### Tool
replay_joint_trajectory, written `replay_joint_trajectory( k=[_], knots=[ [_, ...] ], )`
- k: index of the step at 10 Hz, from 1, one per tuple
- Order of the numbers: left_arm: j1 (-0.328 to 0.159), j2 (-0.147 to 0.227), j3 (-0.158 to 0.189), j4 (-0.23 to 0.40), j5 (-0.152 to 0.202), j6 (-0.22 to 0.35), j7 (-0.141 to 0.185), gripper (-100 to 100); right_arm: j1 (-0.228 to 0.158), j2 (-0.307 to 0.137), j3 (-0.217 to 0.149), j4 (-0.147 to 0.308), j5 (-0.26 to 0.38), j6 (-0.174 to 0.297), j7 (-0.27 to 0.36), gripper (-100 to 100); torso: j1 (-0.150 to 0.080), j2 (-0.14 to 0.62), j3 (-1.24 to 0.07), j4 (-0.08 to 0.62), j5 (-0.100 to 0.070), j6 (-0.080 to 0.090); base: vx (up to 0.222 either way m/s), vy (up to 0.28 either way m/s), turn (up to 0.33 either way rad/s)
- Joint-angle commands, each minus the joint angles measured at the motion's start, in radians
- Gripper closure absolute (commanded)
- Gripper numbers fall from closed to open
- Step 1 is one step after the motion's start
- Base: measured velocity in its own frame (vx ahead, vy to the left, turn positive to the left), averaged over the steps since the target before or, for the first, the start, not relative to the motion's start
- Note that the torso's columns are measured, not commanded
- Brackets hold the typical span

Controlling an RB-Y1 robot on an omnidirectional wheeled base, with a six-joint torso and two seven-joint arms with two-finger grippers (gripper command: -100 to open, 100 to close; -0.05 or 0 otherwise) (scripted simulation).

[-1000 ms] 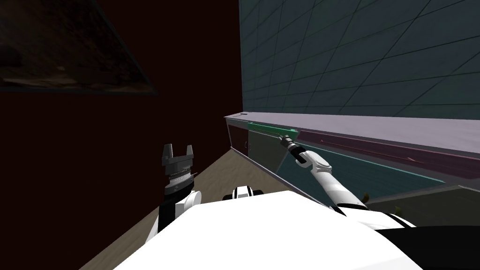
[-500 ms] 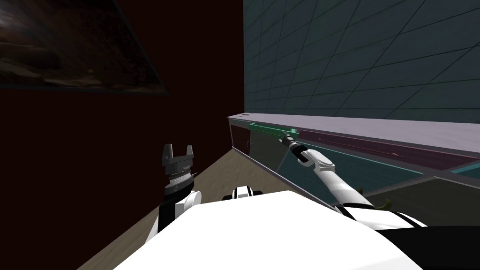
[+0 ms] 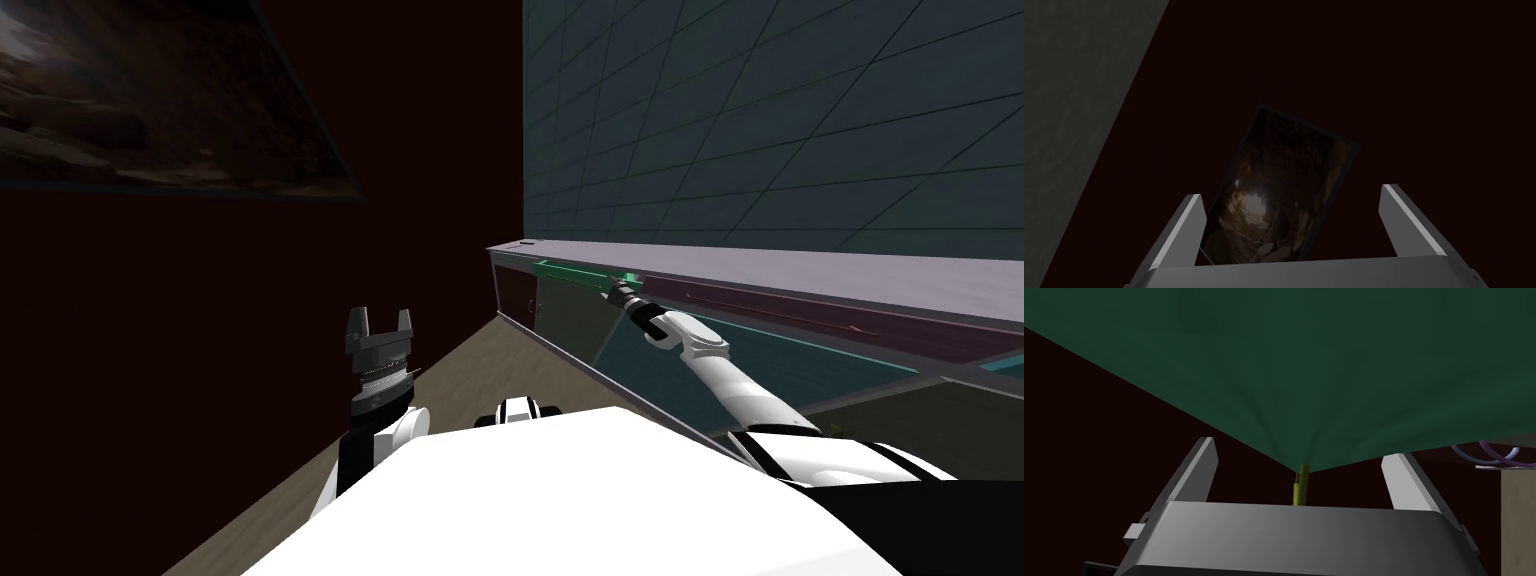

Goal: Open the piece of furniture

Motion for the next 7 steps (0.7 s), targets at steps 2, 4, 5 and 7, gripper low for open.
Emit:
replay_joint_trajectory(
  k=[2, 4, 5, 7],
  knots=[
    [0.0, 0.0, 0.0, 0.0, 0.0, 0.0, 0.0, 0, 0.007, -0.017, 0.001, 0.0, -0.004, 0.001, -0.016, 0, 0.001, 0.001, 0.001, 0.001, 0.0, 0.0, 0.0, 0.005, 0.002],
    [0.0, 0.0, 0.0, 0.0, 0.0, 0.0, 0.0, 0, 0.009, -0.015, 0.003, 0.002, -0.004, 0.0, -0.016, 0, 0.0, 0.0, 0.0, -0.001, -0.001, 0.0, 0.0, 0.0, 0.0],
    [0.0, 0.0, 0.0, 0.0, 0.0, 0.0, 0.0, 0, 0.01, -0.014, 0.004, 0.002, -0.004, 0.0, -0.016, 0, -0.001, -0.001, -0.001, -0.001, -0.001, 0.0, 0.0, 0.0, 0.0],
    [0.0, 0.0, 0.0, 0.0, 0.0, 0.0, 0.0, 0, 0.011, -0.013, 0.005, 0.003, -0.004, 0.0, -0.016, 0, -0.001, -0.002, -0.001, -0.002, -0.002, 0.0, 0.0, 0.0, 0.0]
  ],
)
